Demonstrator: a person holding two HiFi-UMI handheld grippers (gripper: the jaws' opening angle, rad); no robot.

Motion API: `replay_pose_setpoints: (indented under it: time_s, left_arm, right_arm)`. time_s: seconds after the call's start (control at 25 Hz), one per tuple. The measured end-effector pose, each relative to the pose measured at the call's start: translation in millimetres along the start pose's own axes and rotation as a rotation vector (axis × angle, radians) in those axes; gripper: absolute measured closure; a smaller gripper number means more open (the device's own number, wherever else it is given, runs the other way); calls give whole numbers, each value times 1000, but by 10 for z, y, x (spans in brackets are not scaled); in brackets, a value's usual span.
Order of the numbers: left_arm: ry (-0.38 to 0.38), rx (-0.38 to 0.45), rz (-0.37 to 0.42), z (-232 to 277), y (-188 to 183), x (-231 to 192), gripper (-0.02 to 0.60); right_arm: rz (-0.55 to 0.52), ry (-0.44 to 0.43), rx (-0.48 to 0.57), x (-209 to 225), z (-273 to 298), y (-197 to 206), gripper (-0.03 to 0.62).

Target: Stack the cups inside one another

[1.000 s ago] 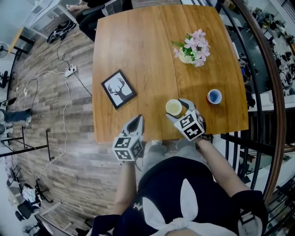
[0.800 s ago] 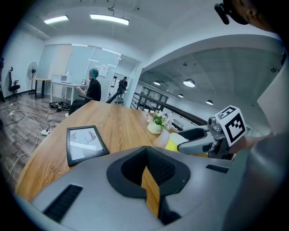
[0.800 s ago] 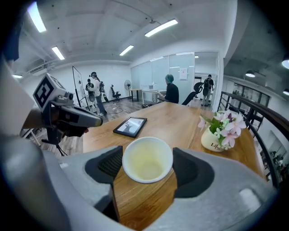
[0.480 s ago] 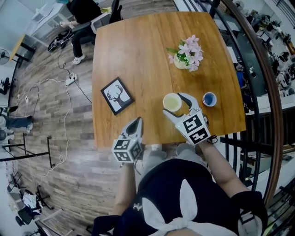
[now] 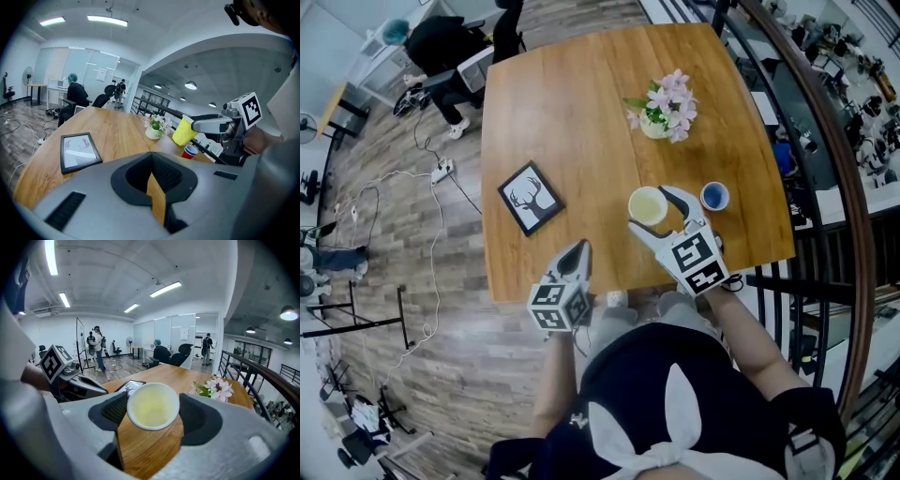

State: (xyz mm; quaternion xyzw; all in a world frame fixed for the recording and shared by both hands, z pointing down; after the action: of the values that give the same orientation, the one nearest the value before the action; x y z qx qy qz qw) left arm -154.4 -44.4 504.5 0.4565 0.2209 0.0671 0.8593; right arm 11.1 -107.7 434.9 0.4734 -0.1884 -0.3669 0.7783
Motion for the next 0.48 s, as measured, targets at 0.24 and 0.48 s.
replay_pose_setpoints:
  time_s: [0.24,0.48]
  left_arm:
    - [11,-15,2,41,102,142,565]
    - [27,-28,11,92,116,333,565]
  right_arm:
    - [21,39,-4,170,-168,137,250]
    - [39,115,-19,501,-405,295,250]
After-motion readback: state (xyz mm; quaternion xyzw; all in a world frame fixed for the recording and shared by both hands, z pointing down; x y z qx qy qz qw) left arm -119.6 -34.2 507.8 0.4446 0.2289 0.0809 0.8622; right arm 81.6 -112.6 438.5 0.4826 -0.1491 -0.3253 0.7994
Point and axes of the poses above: the fingertips, and each gripper's own axes: z forward along the fingers, x to its right, y out of its underside, the point moved 4 cm from there along -z, backward along the fingers, and after that the axes turned 1 degree about -x, right-handed, at the moved point
